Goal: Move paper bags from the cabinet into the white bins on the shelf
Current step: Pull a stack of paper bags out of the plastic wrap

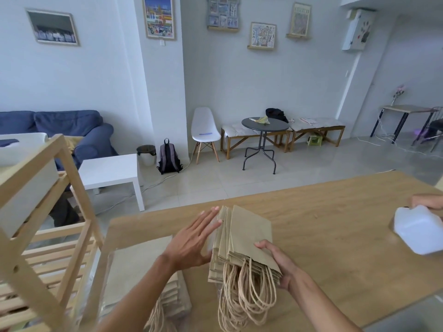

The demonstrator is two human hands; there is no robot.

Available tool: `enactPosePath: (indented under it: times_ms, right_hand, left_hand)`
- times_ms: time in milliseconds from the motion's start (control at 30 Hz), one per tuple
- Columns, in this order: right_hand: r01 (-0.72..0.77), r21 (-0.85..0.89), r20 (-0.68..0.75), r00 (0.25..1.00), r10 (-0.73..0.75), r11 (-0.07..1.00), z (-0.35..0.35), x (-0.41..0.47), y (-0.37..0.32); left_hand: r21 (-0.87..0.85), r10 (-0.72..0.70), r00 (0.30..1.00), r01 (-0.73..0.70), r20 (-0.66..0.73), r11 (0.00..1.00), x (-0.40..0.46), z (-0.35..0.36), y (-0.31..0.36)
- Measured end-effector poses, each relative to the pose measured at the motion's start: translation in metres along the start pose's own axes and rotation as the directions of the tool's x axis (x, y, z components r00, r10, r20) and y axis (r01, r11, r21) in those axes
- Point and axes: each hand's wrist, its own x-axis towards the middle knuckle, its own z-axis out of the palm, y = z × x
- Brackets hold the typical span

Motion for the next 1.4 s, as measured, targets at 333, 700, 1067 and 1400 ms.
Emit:
enactPosePath:
  times_ms: [333, 700, 1067, 1400]
  right_hand:
    - [0.026, -0.016, 0.105, 0.994, -0.025, 1.000, 0.019, -0.026, -0.015]
    - [-0.043, 0.079, 0.349, 0.937, 0.012, 0.996, 0.038, -0.070, -0.026]
    - [0.049, -0.374, 0.480, 0.865, 0.148, 0.926, -0.017, -0.086, 0.018]
    - [0.305, -0.772, 0.201, 0.950, -0.240, 0.558, -0.031, -0.081, 0.059]
  left_hand:
    - [-0.170, -0.009, 0.999, 0.002, -0.041, 0.985, 0.008, -0.019, 0.035]
    - [-0.531, -0.391, 0.908, 0.407, 0.149, 0.743, -0.014, -0.069, 0.109]
    - [-0.788, -0.610, 0.680, 0.599, 0.406, 0.143, -0.034, -0.067, 0.155]
    - [-0.819, -0.724, 0.606, 0.565, 0.329, 0.101, -0.054, -0.035, 0.206]
